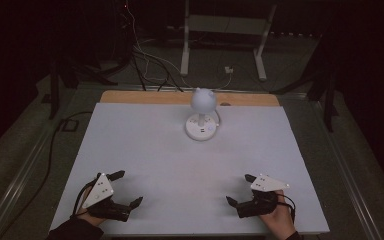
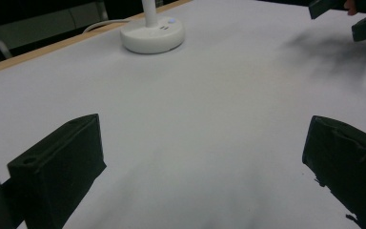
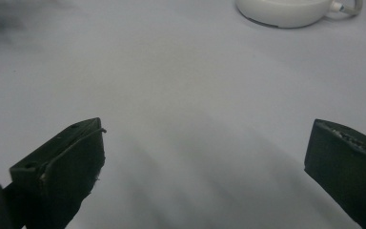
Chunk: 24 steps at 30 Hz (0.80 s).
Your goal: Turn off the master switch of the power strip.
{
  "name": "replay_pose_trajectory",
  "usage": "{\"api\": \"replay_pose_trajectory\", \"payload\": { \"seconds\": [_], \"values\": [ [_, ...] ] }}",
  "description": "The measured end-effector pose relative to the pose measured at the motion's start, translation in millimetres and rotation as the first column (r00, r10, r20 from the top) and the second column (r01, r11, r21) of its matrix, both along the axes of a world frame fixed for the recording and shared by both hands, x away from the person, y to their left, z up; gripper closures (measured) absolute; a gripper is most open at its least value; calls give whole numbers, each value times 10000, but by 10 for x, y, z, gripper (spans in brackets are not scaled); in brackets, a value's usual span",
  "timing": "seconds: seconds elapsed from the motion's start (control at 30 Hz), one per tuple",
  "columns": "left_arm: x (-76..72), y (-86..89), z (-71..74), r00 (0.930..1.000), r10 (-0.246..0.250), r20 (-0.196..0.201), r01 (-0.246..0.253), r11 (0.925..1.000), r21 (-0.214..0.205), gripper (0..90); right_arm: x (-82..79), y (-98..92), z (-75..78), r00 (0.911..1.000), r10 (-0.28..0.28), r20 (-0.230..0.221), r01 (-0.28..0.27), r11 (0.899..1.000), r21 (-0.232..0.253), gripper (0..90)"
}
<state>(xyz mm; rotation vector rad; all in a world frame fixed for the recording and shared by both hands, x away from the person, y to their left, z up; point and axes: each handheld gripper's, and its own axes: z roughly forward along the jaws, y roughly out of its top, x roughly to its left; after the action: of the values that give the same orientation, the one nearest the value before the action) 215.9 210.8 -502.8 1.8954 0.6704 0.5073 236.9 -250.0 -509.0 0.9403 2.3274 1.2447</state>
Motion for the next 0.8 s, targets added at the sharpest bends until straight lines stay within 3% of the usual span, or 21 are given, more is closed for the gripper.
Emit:
{"api": "replay_pose_trajectory", "payload": {
  "seconds": [0.13, 0.53, 0.8],
  "values": [
    [0, 1, 1, 10000, 50, 18, -50, 10000, -21, 7, -20, 40, 38, 9993, 25, 368, -17, 9998, -201, 0],
    [7, 9, 1, 9999, 146, 8, -146, 9998, -105, 7, -45, 83, 308, 9999, -168, 23, 166, 9976, 669, 0],
    [3, 4, 4, 9999, 112, -6, -112, 9998, -148, 7, -49, 128, 406, 9999, -94, 88, 87, 9968, 792, 0]
  ]
}}
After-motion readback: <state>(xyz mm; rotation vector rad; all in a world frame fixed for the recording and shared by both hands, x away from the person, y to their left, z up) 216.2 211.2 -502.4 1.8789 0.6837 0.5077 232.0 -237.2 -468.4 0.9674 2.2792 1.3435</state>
